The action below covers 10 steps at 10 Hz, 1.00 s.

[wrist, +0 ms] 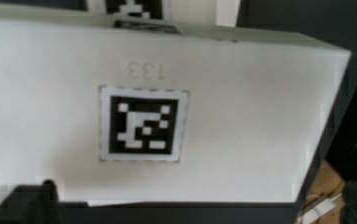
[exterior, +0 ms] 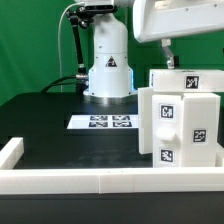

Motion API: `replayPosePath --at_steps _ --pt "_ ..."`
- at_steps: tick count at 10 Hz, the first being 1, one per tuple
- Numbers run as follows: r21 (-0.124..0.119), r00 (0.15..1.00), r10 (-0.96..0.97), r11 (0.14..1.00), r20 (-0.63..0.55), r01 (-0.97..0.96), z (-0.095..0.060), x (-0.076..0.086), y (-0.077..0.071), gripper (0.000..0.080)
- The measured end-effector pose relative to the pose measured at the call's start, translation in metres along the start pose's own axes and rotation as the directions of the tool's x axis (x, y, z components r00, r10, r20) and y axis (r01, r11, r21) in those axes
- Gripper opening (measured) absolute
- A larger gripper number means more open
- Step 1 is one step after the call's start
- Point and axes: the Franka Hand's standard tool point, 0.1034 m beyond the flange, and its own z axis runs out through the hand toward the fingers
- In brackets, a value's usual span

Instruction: Assemble cabinet

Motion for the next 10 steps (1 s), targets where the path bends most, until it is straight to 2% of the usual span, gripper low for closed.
replayPosePath --at_steps 1,5,6,8,10 --pt "-0.021 1.0 0.005 1.0 -0.024 -0.005 -0.006 0.002 -0.006 0.0796" --pt "-0.034 0.947 -0.322 0.946 -0.006 0.322 -0.003 -0.001 0.001 0.0796" --pt "-0.029 0.888 -0.46 0.887 0.009 0.46 -0.002 -0.005 0.002 0.0796" --pt "-0.035 0.769 -0.639 0.768 0.036 0.64 -0.002 -0.007 -0.002 0.0796" --pt "0.025 0.599 -0.795 0.603 0.094 0.797 0.005 -0.013 -0.003 0.0796"
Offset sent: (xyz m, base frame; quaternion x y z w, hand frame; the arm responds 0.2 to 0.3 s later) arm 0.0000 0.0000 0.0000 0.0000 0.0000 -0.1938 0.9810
